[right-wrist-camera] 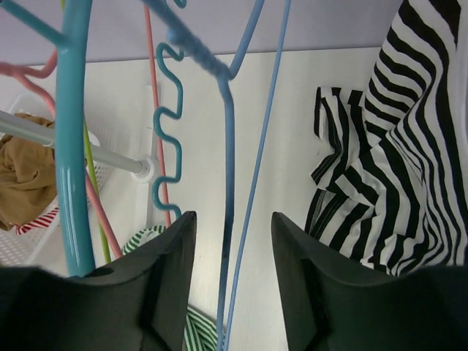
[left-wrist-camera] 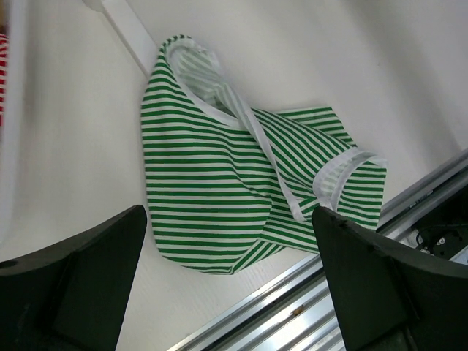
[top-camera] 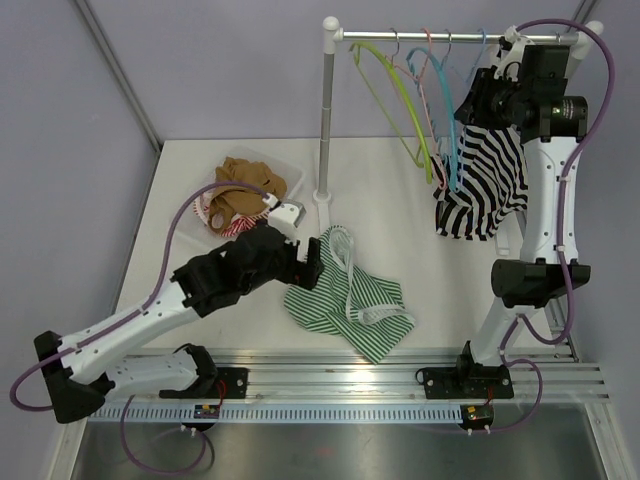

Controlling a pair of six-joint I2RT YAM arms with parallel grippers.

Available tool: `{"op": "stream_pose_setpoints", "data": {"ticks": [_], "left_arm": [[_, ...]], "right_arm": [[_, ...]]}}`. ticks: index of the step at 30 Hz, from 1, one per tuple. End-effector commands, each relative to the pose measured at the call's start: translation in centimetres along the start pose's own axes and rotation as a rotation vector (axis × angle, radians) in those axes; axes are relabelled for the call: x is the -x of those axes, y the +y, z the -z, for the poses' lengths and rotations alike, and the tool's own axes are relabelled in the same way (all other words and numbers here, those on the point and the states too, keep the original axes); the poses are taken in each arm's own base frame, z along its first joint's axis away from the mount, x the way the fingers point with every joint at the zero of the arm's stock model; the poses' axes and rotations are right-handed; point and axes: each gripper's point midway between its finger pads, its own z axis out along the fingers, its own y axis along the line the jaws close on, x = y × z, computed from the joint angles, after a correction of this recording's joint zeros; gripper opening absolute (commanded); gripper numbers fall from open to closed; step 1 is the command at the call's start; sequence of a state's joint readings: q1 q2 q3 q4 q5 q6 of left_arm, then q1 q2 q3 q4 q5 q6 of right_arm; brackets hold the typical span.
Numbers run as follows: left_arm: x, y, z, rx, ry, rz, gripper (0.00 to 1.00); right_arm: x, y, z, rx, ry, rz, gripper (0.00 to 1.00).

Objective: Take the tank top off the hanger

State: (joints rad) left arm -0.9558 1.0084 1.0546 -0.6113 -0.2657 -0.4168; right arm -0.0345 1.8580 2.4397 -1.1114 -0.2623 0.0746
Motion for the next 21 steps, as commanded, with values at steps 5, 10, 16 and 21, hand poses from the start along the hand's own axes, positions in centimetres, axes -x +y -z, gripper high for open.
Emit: {"op": "stream_pose_setpoints", "data": {"ticks": [5, 10, 16, 21], "left_arm": [[-3.1, -5.6, -5.5, -0.169, 0.021, -0.026, 0.99], [-7.2, -7.7, -9.5, -0.161, 0.130, -0.086, 0.99], [-10.7, -8.8, -12.8, -0.084, 0.214, -0.143, 0.99], [-15.4, -8.1, -15.2, 0.013, 0.325, -0.202, 0.99]], "right_arm": [[3.9, 1.5, 9.0, -0.058, -0.216, 0.035, 0.72], [3.9, 3.4, 14.2, -0.016, -0.314, 0.028, 1.00], [1.8, 7.7, 20.7, 0.161, -0.410, 0.047, 0.99], [-1.1, 10.5, 24.9, 0.292, -0.451, 0.086, 0.99]]}}
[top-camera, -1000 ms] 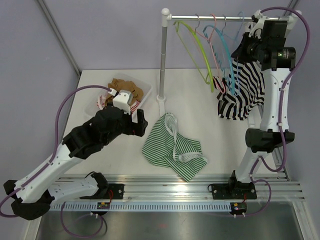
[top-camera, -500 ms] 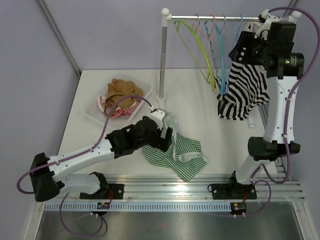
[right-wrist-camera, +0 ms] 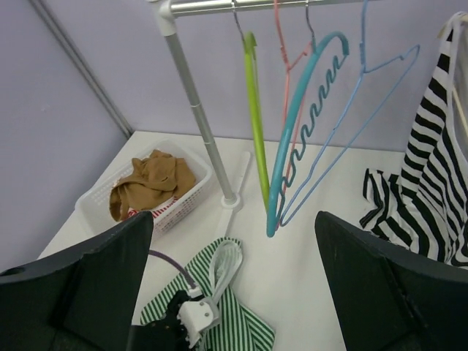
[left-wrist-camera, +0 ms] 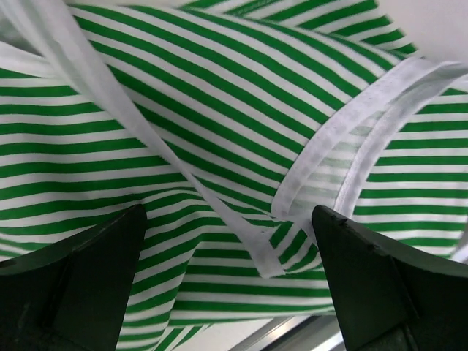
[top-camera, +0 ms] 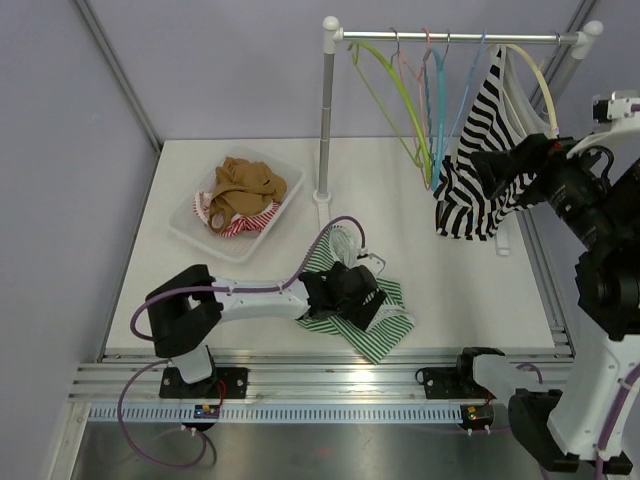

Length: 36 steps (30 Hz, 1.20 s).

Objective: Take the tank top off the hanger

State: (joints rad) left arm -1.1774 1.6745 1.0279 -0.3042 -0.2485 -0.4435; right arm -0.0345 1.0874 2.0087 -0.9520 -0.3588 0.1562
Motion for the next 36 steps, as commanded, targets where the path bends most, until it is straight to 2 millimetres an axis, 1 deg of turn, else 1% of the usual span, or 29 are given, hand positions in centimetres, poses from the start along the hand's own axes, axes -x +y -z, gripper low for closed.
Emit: {"op": "stream_pose_setpoints", "data": {"ticks": [1, 2, 3, 4, 5, 6, 7, 9, 10, 12, 13, 15, 16, 18, 19, 21, 22, 23, 25, 27, 28, 29, 30, 31, 32, 33, 34, 35, 36], "left_arm": [[1.1, -0.7, -1.3, 0.038, -0.035, 0.026, 0.99], [0.4, -0.7, -1.9, 0.038, -0.017, 0.032, 0.99], [-0.2, -1.0, -2.6, 0.031, -0.004, 0.030, 0.90], [-0.8, -1.2, -3.0, 0.019, 0.012, 0.035, 0.85], [-1.1, -1.4, -3.3, 0.011, 0.020, 0.047, 0.78], [-1.2, -1.7, -3.7, -0.001, 0.020, 0.053, 0.72], [-1.6, -1.9, -3.8, -0.015, 0.029, 0.058, 0.52], [-1.5, -2.0, -3.7, -0.018, 0.031, 0.067, 0.23], [-1.2, -1.8, -3.6, -0.006, 0.021, 0.074, 0.03], [-0.7, -1.3, -2.6, 0.018, 0.004, 0.080, 0.00], [0.8, -0.8, -1.3, 0.037, -0.047, 0.097, 0.00], [2.1, 0.6, 0.4, 0.098, -0.099, 0.107, 0.00], [3.8, 0.9, 2.5, 0.099, -0.157, 0.123, 0.00], [5.1, 2.4, 4.8, 0.153, -0.206, 0.134, 0.00], [6.6, 3.5, 7.0, 0.185, -0.274, 0.159, 0.00], [7.8, 4.9, 9.5, 0.222, -0.317, 0.177, 0.00], [8.5, 5.7, 10.6, 0.249, -0.346, 0.186, 0.00], [9.0, 6.6, 12.6, 0.260, -0.373, 0.203, 0.00], [10.9, 7.8, 15.6, 0.285, -0.439, 0.229, 0.00], [11.7, 9.3, 18.2, 0.319, -0.473, 0.248, 0.00], [13.5, 10.0, 20.5, 0.339, -0.525, 0.267, 0.00], [13.6, 10.9, 21.6, 0.367, -0.522, 0.261, 0.00], [14.5, 12.2, 23.0, 0.395, -0.547, 0.284, 0.00], [16.0, 12.8, 25.0, 0.397, -0.583, 0.296, 0.00], [16.4, 13.7, 26.0, 0.410, -0.584, 0.305, 0.00], [17.1, 15.5, 26.8, 0.442, -0.595, 0.338, 0.00], [18.2, 15.8, 28.2, 0.405, -0.609, 0.340, 0.00], [18.6, 18.0, 28.9, 0.436, -0.610, 0.378, 0.00], [19.0, 18.3, 28.6, 0.420, -0.589, 0.371, 0.00]], "right_arm": [[-0.5, 2.7, 1.1, 0.141, -0.020, -0.009, 0.99], [-0.5, 3.2, 1.7, 0.159, -0.027, -0.013, 0.99], [-0.5, 3.7, 2.2, 0.179, -0.037, -0.013, 0.99], [-0.7, 4.4, 2.5, 0.218, -0.043, -0.013, 0.99], [-0.5, 5.3, 3.6, 0.248, -0.064, -0.009, 0.99], [-0.5, 5.8, 4.1, 0.272, -0.070, -0.005, 0.99], [-0.4, 6.8, 5.0, 0.316, -0.081, 0.005, 0.99], [-0.5, 7.4, 5.7, 0.344, -0.088, 0.011, 0.99], [-0.6, 7.8, 6.4, 0.355, -0.095, 0.019, 1.00], [-1.1, 7.6, 6.6, 0.341, -0.088, 0.021, 1.00], [-1.3, 7.5, 6.9, 0.332, -0.088, 0.029, 1.00], [-2.3, 6.7, 6.5, 0.301, -0.065, 0.018, 0.99], [-2.6, 6.7, 6.8, 0.295, -0.067, 0.019, 0.99], [-3.8, 6.1, 6.3, 0.283, -0.047, 0.003, 1.00], [-4.2, 6.2, 6.7, 0.285, -0.051, 0.003, 0.99], [-5.1, 5.9, 6.5, 0.283, -0.039, -0.005, 0.99], [-5.2, 6.0, 6.7, 0.282, -0.042, -0.003, 0.99], [-5.4, 5.9, 6.7, 0.279, -0.042, -0.003, 0.99], [-5.7, 5.7, 6.6, 0.275, -0.039, -0.004, 1.00], [-5.8, 5.7, 6.5, 0.273, -0.039, -0.006, 0.99], [-5.8, 5.7, 6.6, 0.273, -0.040, -0.005, 1.00], [-5.9, 5.7, 6.6, 0.275, -0.040, -0.007, 0.99], [-6.0, 5.6, 6.5, 0.273, -0.040, -0.007, 0.99], [-6.0, 5.6, 6.5, 0.274, -0.041, -0.012, 0.99], [-6.0, 5.6, 6.5, 0.275, -0.043, -0.011, 1.00], [-6.1, 5.6, 6.5, 0.275, -0.044, -0.011, 0.99], [-6.1, 5.7, 6.6, 0.276, -0.049, -0.010, 1.00], [-6.1, 5.7, 6.6, 0.276, -0.050, -0.010, 1.00], [-6.1, 5.6, 6.6, 0.270, -0.052, -0.007, 0.99]]}}
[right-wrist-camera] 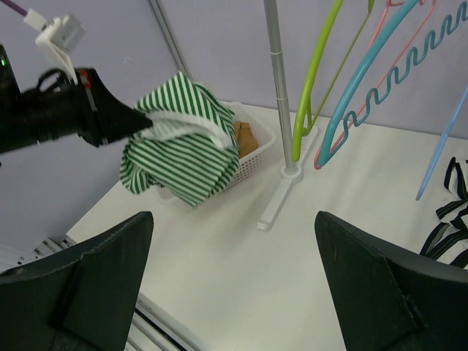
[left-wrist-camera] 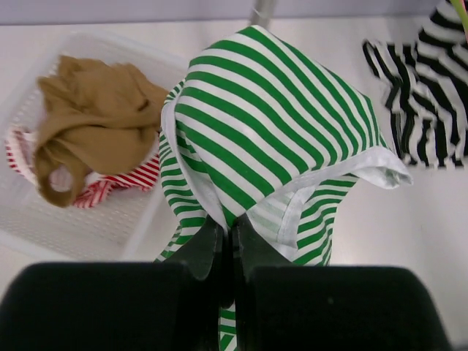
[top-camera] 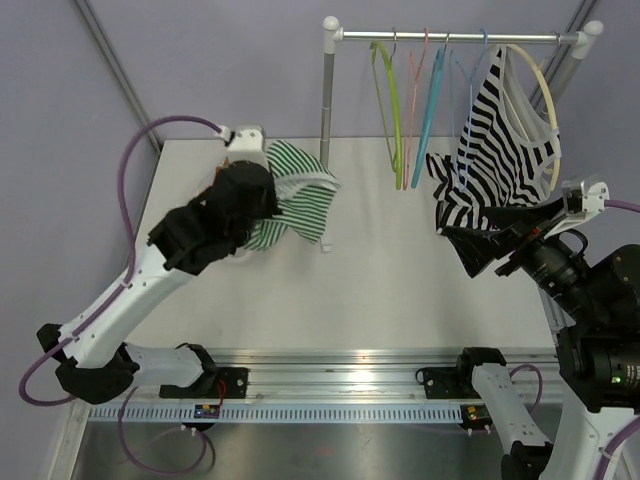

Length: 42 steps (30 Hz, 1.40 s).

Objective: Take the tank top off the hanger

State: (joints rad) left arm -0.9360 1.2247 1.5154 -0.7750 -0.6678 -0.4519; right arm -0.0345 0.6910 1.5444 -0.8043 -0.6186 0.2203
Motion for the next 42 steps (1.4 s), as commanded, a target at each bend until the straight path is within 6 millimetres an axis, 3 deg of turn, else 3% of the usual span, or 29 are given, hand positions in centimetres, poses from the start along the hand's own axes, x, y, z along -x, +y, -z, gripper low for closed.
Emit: {"op": "stream_pose_setpoints", "data": {"ticks": [1, 2, 4, 5, 7, 8, 10, 11, 12, 13, 14, 16, 17, 19, 20, 23, 24, 27, 28, 31, 34, 36, 39, 40, 41, 42], "left_arm": [[5.2, 3.6, 0.9, 0.038, -0.038, 0.019, 0.00], [6.0, 5.3, 0.3, 0.081, -0.036, 0.034, 0.00], [6.5, 6.1, -0.9, 0.076, 0.010, 0.025, 0.00], [8.0, 8.0, -1.2, 0.112, -0.007, 0.059, 0.00], [7.5, 8.9, -3.4, 0.097, 0.062, 0.056, 0.00], [8.5, 11.1, -3.9, 0.137, 0.053, 0.086, 0.00], [8.1, 11.8, -5.7, 0.084, 0.111, 0.106, 0.00], [8.0, 13.9, -7.6, 0.112, 0.142, 0.137, 0.00], [7.8, 14.3, -8.8, 0.090, 0.172, 0.150, 0.00], [6.9, 15.3, -9.7, 0.112, 0.221, 0.163, 0.00], [5.2, 16.9, -12.4, 0.144, 0.289, 0.185, 0.00], [4.9, 16.7, -14.2, 0.094, 0.317, 0.217, 0.00], [3.2, 17.1, -16.5, 0.095, 0.372, 0.232, 0.00], [2.1, 17.2, -18.7, 0.092, 0.396, 0.259, 0.00], [0.4, 17.8, -20.6, 0.123, 0.431, 0.281, 0.00], [-3.1, 19.8, -23.6, 0.228, 0.494, 0.313, 0.00], [-5.8, 20.8, -25.1, 0.275, 0.551, 0.318, 0.00], [-10.3, 21.9, -27.3, 0.311, 0.624, 0.334, 0.00], [-13.5, 22.2, -27.9, 0.323, 0.694, 0.336, 0.00], [-17.6, 22.3, -28.6, 0.324, 0.766, 0.359, 0.00], [-18.4, 21.5, -29.0, 0.286, 0.791, 0.385, 0.00], [-17.5, 21.4, -28.8, 0.281, 0.779, 0.381, 0.00], [-14.2, 21.2, -28.1, 0.264, 0.715, 0.380, 0.01], [-12.7, 21.1, -27.8, 0.249, 0.685, 0.385, 0.06], [-10.6, 20.7, -27.1, 0.224, 0.645, 0.389, 0.25], [-8.6, 20.5, -26.6, 0.212, 0.604, 0.389, 0.33]], "right_arm": [[0.8, 0.0, 0.0, -0.002, -0.041, 0.027, 0.99], [0.8, -0.3, 0.0, -0.017, -0.040, 0.025, 1.00], [0.7, -0.6, 0.0, -0.032, -0.038, 0.032, 0.99], [0.7, -0.9, 0.0, -0.051, -0.039, 0.032, 0.99], [0.6, -1.0, 0.1, -0.057, -0.040, 0.033, 1.00], [0.5, -1.1, 0.0, -0.058, -0.040, 0.033, 1.00], [0.4, -1.1, 0.0, -0.056, -0.037, 0.033, 0.99], [0.2, -1.1, 0.0, -0.054, -0.032, 0.032, 0.99], [0.2, -1.1, 0.1, -0.054, -0.032, 0.035, 1.00], [0.1, -1.1, 0.0, -0.054, -0.029, 0.035, 0.99], [0.0, -1.1, 0.0, -0.052, -0.025, 0.034, 0.99], [-0.1, -1.1, 0.1, -0.051, -0.022, 0.041, 0.99], [-0.2, -1.3, 0.1, -0.059, -0.022, 0.045, 1.00], [-0.3, -1.4, 0.2, -0.065, -0.024, 0.051, 1.00], [-0.4, -1.5, 0.1, -0.070, -0.022, 0.049, 0.99], [-0.7, -1.6, 0.0, -0.067, -0.015, 0.041, 0.99], [-0.7, -1.6, 0.0, -0.068, -0.013, 0.039, 1.00], [-0.7, -1.4, 0.3, -0.067, -0.014, 0.040, 0.99], [-0.7, -1.4, 0.4, -0.070, -0.015, 0.040, 0.99], [-0.5, -1.5, 0.6, -0.086, -0.021, 0.048, 0.99], [-0.5, -2.2, 0.3, -0.117, -0.013, 0.026, 1.00], [-0.6, -2.9, 0.0, -0.147, 0.000, 0.005, 1.00], [-0.8, -4.7, -0.3, -0.231, 0.004, -0.016, 0.99], [-0.4, -5.5, -0.1, -0.281, -0.011, -0.014, 0.99], [-0.3, -6.3, -0.3, -0.312, -0.006, -0.017, 0.99], [-0.2, -6.9, -0.4, -0.340, -0.009, -0.016, 1.00]]}}
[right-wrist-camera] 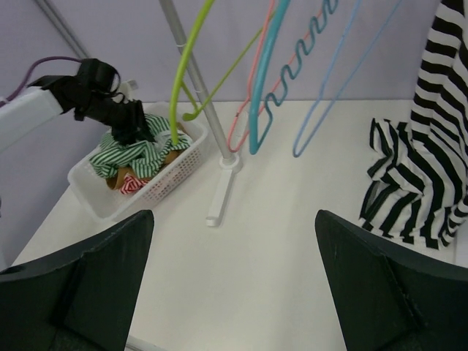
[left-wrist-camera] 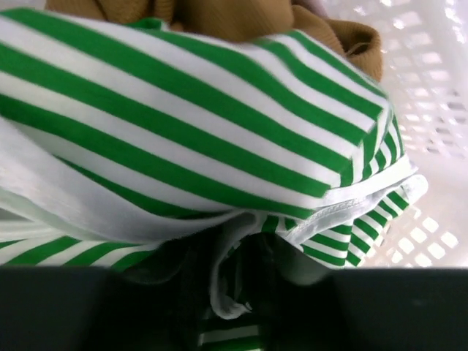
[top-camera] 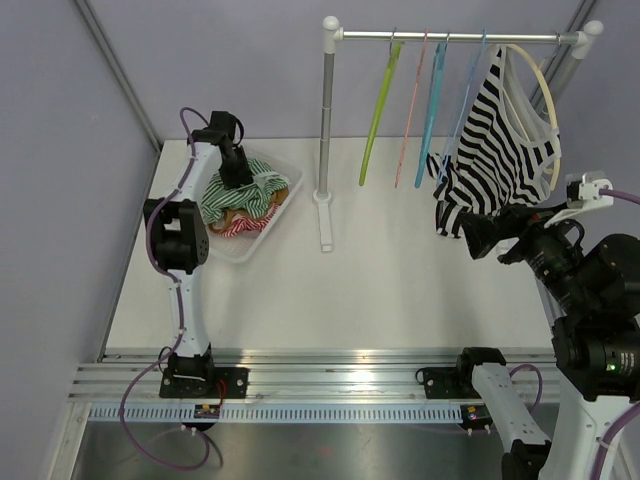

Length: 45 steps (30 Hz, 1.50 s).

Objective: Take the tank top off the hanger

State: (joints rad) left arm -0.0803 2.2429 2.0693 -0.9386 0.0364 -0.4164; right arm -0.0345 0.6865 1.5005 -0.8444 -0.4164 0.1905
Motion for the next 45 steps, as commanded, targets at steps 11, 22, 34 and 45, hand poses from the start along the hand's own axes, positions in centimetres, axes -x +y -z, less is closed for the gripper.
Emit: {"op": "stream_pose_setpoints", "data": {"ticks": [11, 22, 34, 45], "left_arm": [[6.0, -5.2, 24.3, -0.357, -0.398, -0.084, 0.99], [-4.3, 0.2, 34.4, -0.301, -0.718, -0.117, 0.99], [-14.2, 1.5, 30.5, -0.306, -0.680, -0.235, 0.99], [-16.4, 1.2, 27.2, -0.283, -0.625, -0.328, 0.99]], "right_arm": [[3.7, -10.5, -6.0, -0.468, 0.034, 0.012, 0.99], [8.2, -17.7, -11.1, -0.724, 0.010, 0.163, 1.00], [8.6, -23.2, -16.5, -0.593, 0.092, 0.208, 0.96], [7.0, -24.8, -19.4, -0.475, 0.176, 0.213, 0.50]]}}
